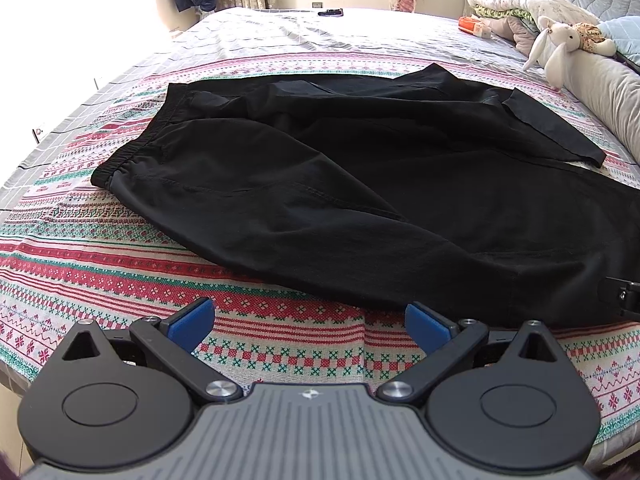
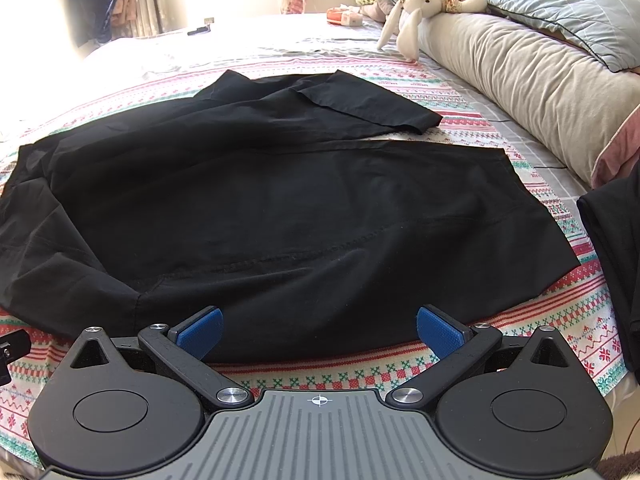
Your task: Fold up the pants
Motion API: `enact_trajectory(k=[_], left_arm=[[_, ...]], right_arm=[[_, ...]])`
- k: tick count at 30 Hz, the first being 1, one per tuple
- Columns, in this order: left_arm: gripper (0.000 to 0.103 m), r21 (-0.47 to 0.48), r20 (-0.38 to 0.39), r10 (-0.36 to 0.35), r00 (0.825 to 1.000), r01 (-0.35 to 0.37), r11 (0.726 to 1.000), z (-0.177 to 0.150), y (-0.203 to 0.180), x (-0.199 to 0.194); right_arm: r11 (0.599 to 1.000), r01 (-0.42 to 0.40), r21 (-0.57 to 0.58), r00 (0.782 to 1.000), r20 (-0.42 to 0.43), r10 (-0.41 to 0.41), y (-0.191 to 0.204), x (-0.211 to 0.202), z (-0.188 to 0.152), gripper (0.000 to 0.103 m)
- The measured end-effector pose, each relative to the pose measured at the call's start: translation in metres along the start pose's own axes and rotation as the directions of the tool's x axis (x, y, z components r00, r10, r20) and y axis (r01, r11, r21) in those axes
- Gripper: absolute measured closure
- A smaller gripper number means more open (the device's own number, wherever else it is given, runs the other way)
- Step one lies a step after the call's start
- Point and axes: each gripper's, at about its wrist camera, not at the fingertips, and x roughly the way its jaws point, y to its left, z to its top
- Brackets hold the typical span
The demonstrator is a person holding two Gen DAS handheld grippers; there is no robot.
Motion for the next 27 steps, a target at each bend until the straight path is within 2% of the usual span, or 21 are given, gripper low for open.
enact_trajectory(k=[6, 10, 13, 17, 19, 22, 27], left_arm=[[0.0, -0.072, 0.041, 0.018, 0.999, -0.015, 0.997, 0.009, 0.022, 0.004], [0.0, -0.112, 0.064, 0.034, 0.997, -0.027, 0.993, 0.026, 0.048, 0.013], [0.0, -0.155, 0.055, 0.071, 0.996, -0.061, 0.986, 0.047, 0.072, 0.024], [0.0, -0.205, 0.053, 0.128, 0.99, -0.115, 0.972, 0.067, 0.11, 0.047], [0.0, -0.276, 0.019, 0.135, 0.991, -0.125, 0.953, 0.072, 0.134, 0.064], [0.0, -0.383, 0.014, 0.097, 0.995, -0.084, 0.92, 0.071, 0.166, 0.087], [0.014, -0.512, 0.038, -0.012, 0.999, 0.03, 0.859, 0.069, 0.207, 0.117]], right_arm=[[1.0, -0.004, -0.007, 1.0, 0.018, 0.004, 0.003, -0.001, 0.001, 0.0], [1.0, -0.023, -0.008, 1.0, 0.02, 0.024, 0.009, 0.004, 0.009, 0.0], [0.998, -0.055, -0.022, 0.998, 0.005, 0.055, 0.018, 0.011, 0.019, 0.0], [0.988, -0.141, -0.069, 0.99, -0.02, 0.14, 0.043, 0.02, 0.031, 0.0], [0.979, -0.185, -0.089, 0.983, -0.02, 0.184, 0.058, 0.021, 0.034, 0.0], [0.959, -0.238, -0.154, 0.971, -0.016, 0.239, 0.084, 0.021, 0.041, 0.0], [0.89, -0.397, -0.226, 0.918, -0.082, 0.389, 0.12, 0.034, 0.053, 0.001]])
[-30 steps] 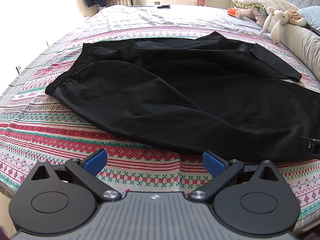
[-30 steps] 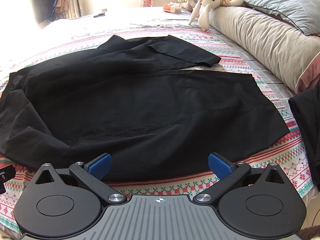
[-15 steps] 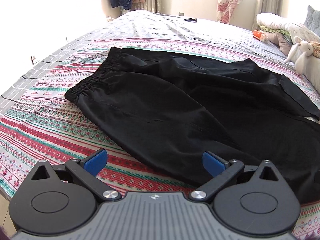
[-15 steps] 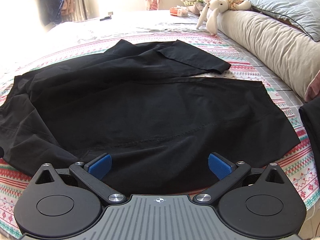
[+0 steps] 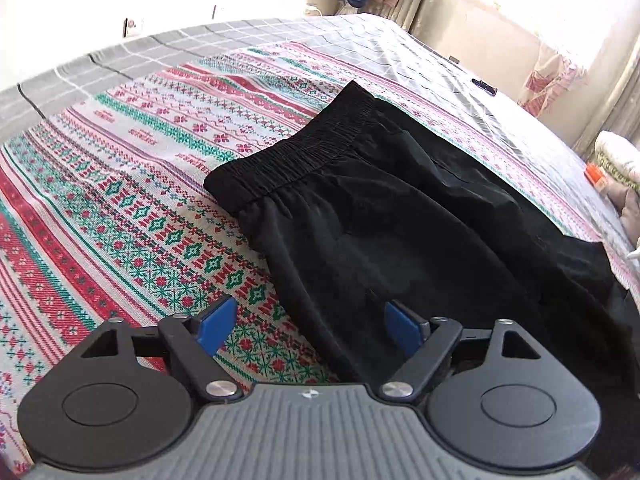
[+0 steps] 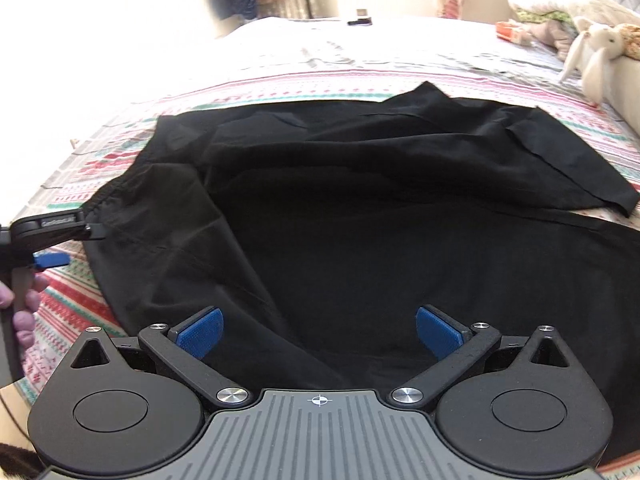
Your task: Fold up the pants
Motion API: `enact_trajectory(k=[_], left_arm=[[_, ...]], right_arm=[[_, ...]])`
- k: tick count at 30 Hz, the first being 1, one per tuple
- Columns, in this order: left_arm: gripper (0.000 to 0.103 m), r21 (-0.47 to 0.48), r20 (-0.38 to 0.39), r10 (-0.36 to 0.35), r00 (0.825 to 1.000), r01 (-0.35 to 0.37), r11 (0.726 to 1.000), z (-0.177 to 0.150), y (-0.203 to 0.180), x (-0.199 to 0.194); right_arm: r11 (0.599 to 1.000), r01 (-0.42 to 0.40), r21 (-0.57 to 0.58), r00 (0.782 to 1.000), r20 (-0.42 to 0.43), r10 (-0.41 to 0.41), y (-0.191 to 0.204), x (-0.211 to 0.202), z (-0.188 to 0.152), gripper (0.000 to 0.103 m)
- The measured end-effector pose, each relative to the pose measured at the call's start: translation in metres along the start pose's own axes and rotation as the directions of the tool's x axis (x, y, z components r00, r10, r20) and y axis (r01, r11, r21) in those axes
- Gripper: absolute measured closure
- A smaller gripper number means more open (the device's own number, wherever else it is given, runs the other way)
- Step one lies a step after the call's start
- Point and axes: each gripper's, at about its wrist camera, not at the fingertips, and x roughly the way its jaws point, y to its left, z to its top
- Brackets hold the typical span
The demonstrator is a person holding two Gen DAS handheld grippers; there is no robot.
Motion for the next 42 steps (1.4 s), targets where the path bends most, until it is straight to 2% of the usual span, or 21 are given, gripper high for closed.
enact_trajectory(k=[5, 9, 12, 14, 15, 16, 17, 19, 22, 23, 24, 26, 30, 33, 37, 39, 41, 42], left_arm=[[0.022, -0.097, 0.056, -0.12, 0.991, 0.125, 0.987, 0.016, 0.025, 0.017], [0.033, -0.161, 0.108, -0.142, 0.984, 0.158, 0.974, 0.023, 0.035, 0.024], [0.049, -0.218, 0.132, -0.125, 0.983, 0.152, 0.964, 0.03, 0.044, 0.029], [0.07, -0.234, 0.137, -0.103, 0.985, 0.133, 0.963, 0.032, 0.048, 0.032], [0.074, -0.237, 0.137, -0.093, 0.986, 0.124, 0.963, 0.032, 0.049, 0.031], [0.084, -0.236, 0.139, -0.081, 0.987, 0.112, 0.965, 0.031, 0.05, 0.03], [0.087, -0.227, 0.138, -0.065, 0.988, 0.095, 0.969, 0.03, 0.049, 0.028], [0.089, -0.205, 0.143, -0.047, 0.989, 0.076, 0.976, 0.029, 0.05, 0.025], [0.091, -0.172, 0.155, 0.007, 0.988, 0.02, 0.985, 0.029, 0.047, 0.013], [0.091, -0.163, 0.157, 0.026, 0.987, 0.0, 0.987, 0.03, 0.047, 0.01], [0.091, -0.152, 0.161, 0.049, 0.986, -0.024, 0.988, 0.031, 0.048, 0.006], [0.092, -0.135, 0.173, 0.084, 0.981, -0.061, 0.989, 0.031, 0.05, -0.003], [0.092, -0.117, 0.192, 0.143, 0.971, -0.122, 0.986, 0.034, 0.064, -0.026], [0.092, -0.106, 0.198, 0.186, 0.962, -0.168, 0.98, 0.033, 0.081, -0.043], [0.092, -0.091, 0.203, 0.274, 0.94, -0.261, 0.961, 0.026, 0.098, -0.06], [0.092, -0.087, 0.182, 0.31, 0.933, -0.298, 0.951, 0.021, 0.106, -0.066], [0.089, -0.073, 0.138, 0.33, 0.934, -0.323, 0.944, 0.016, 0.113, -0.066], [0.086, -0.07, 0.116, 0.332, 0.936, -0.326, 0.943, 0.014, 0.116, -0.066]], right_arm=[[0.986, -0.116, -0.121, 0.991, 0.045, 0.122, 0.027, 0.017, 0.004, 0.004], [0.956, -0.21, -0.205, 0.975, 0.033, 0.221, 0.047, 0.024, -0.003, 0.008], [0.928, -0.251, -0.275, 0.963, 0.027, 0.269, 0.061, 0.026, -0.01, 0.011], [0.909, -0.276, -0.314, 0.955, 0.016, 0.295, 0.068, 0.027, -0.015, 0.016], [0.9, -0.283, -0.331, 0.953, 0.006, 0.302, 0.072, 0.028, -0.018, 0.021], [0.892, -0.288, -0.349, 0.952, -0.005, 0.305, 0.075, 0.029, -0.021, 0.028], [0.885, -0.285, -0.367, 0.953, -0.015, 0.301, 0.078, 0.03, -0.023, 0.033], [0.872, -0.278, -0.404, 0.957, -0.037, 0.288, 0.085, 0.034, -0.029, 0.055], [0.851, -0.256, -0.458, 0.965, -0.068, 0.253, 0.095, 0.04, -0.039, 0.077], [0.845, -0.236, -0.48, 0.97, -0.069, 0.231, 0.098, 0.041, -0.042, 0.081], [0.836, -0.214, -0.505, 0.976, -0.068, 0.208, 0.101, 0.043, -0.045, 0.089], [0.827, -0.2, -0.525, 0.978, -0.056, 0.201, 0.106, 0.042, -0.049, 0.099], [0.829, -0.25, -0.5, 0.966, -0.071, 0.248, 0.114, 0.032, -0.049, 0.102], [0.807, -0.296, -0.512, 0.952, -0.086, 0.294, 0.126, 0.019, -0.054, 0.102], [0.777, -0.381, -0.501, 0.922, -0.146, 0.358, 0.145, 0.005, -0.063, 0.102], [0.765, -0.411, -0.495, 0.91, -0.182, 0.372, 0.153, 0.002, -0.069, 0.102], [0.756, -0.434, -0.491, 0.901, -0.218, 0.376, 0.156, 0.0, -0.074, 0.102], [0.753, -0.435, -0.494, 0.9, -0.227, 0.371, 0.157, -0.001, -0.076, 0.099]])
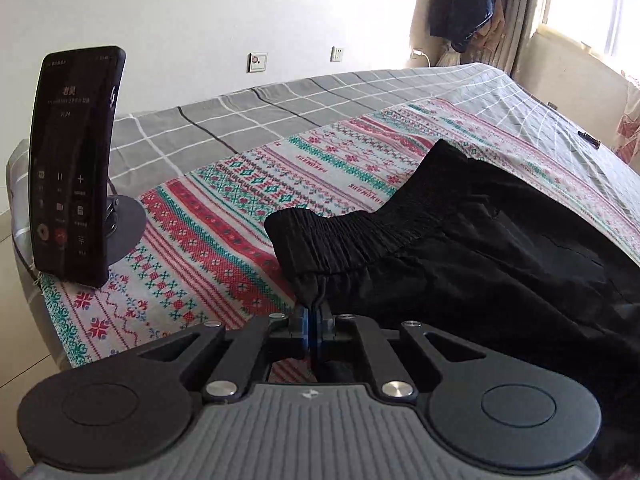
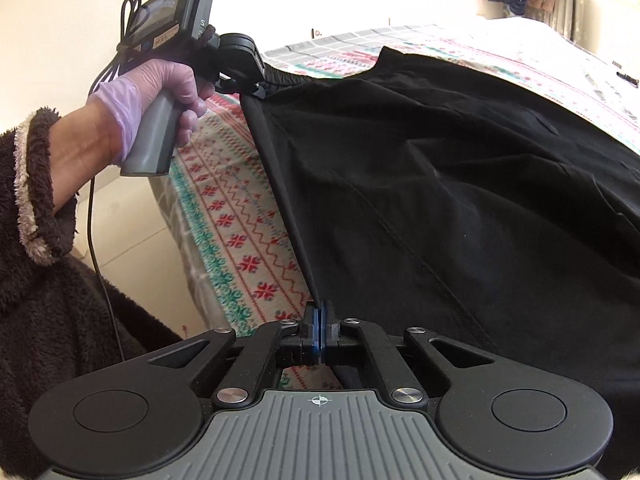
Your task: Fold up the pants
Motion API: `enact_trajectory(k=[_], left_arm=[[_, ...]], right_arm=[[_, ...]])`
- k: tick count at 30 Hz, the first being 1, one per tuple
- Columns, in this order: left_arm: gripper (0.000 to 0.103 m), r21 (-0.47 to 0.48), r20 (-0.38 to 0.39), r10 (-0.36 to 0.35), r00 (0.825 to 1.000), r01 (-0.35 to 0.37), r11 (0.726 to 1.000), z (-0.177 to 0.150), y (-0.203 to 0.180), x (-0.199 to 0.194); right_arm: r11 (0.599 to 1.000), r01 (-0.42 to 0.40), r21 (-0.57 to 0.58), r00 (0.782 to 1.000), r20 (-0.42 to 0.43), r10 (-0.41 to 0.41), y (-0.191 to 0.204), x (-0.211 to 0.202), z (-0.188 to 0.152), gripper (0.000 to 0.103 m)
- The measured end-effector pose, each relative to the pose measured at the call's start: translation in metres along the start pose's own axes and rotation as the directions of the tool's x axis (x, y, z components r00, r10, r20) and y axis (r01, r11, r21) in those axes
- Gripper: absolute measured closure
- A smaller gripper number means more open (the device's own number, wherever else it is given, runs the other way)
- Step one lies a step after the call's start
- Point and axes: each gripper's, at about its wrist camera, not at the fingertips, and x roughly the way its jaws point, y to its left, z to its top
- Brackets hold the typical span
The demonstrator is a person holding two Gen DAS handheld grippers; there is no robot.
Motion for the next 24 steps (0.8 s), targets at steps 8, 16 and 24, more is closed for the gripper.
enact_trajectory(k=[8, 16, 24], left_arm=[[0.034, 0.082, 0.023, -0.026, 0.999, 0.024, 0.996, -0.007, -0.008, -0.032], [0.007, 0.237, 0.019, -0.144, 0.989, 0.136, 0.962, -0.035, -0.051, -0.063], [0.0, 0.407, -0.051, -0.347, 0.936, 0.337, 0.849, -0.086, -0.122, -0.094]], right_arm=[[0.997, 0.064, 0.052, 0.998, 0.012, -0.065, -0.012, -0.026, -0.003, 0.061], [0.938, 0.277, 0.21, 0.955, 0.05, -0.293, -0.069, -0.076, -0.013, 0.028], [0.767, 0.478, 0.428, 0.86, -0.048, -0.508, -0.152, -0.125, -0.064, 0.021]])
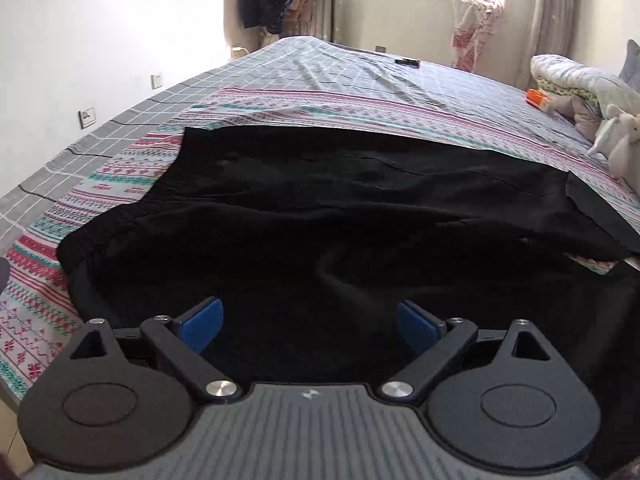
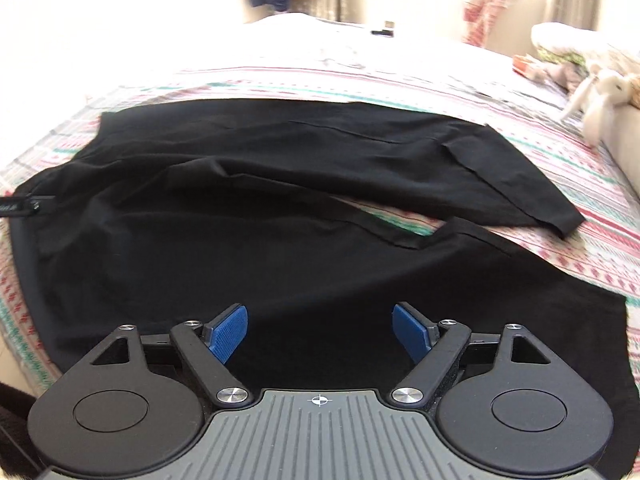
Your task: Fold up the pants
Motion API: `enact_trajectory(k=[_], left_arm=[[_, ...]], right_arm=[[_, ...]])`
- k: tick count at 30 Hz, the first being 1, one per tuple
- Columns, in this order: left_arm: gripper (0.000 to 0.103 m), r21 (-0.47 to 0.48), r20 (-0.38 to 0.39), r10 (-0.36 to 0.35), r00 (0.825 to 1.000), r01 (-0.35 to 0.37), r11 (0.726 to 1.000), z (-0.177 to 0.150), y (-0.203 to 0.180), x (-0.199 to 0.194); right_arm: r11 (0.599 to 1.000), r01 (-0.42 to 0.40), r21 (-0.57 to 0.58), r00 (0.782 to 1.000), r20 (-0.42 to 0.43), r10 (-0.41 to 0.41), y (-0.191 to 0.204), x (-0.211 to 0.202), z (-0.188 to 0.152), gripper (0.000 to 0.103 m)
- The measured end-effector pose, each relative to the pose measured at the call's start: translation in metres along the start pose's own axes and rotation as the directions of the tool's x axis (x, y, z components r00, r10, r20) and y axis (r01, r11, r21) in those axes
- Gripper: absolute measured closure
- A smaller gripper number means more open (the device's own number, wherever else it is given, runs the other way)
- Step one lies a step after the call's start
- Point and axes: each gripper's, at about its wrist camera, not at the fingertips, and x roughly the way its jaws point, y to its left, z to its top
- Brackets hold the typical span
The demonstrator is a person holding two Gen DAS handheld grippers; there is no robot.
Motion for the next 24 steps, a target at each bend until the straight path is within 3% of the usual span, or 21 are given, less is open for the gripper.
enact_trajectory(k=[5, 8, 11, 16, 20, 24], left_arm=[[0.0, 0.129, -0.027, -0.139, 0.99, 0.141, 0.981, -0.009, -0.058, 0.007], [0.0, 0.21, -0.02, -0.194, 0.981, 0.194, 0.958, -0.016, -0.088, 0.007], [0.0, 0.278, -0.032, -0.276, 0.961, 0.273, 0.921, -0.026, -0.12, 0.005], [0.0, 0.382, -0.098, -0.432, 0.897, 0.435, 0.816, -0.049, -0.173, 0.002], [0.0, 0.487, -0.156, -0.521, 0.839, 0.525, 0.698, -0.069, -0.206, -0.001], [0.0, 0.58, -0.196, -0.561, 0.804, 0.557, 0.595, -0.09, -0.235, -0.004]], right_arm=[[0.974, 0.153, 0.165, 0.988, -0.029, -0.151, -0.084, -0.006, -0.021, 0.021], [0.94, 0.219, 0.261, 0.976, -0.048, -0.214, -0.133, -0.016, -0.036, 0.021], [0.897, 0.268, 0.352, 0.963, -0.076, -0.258, -0.176, -0.026, -0.052, 0.021], [0.82, 0.334, 0.466, 0.942, -0.156, -0.296, -0.229, -0.039, -0.081, 0.021], [0.759, 0.286, 0.585, 0.958, -0.179, -0.223, -0.259, -0.045, -0.101, 0.024], [0.74, 0.222, 0.634, 0.975, -0.166, -0.151, -0.268, -0.045, -0.108, 0.046]])
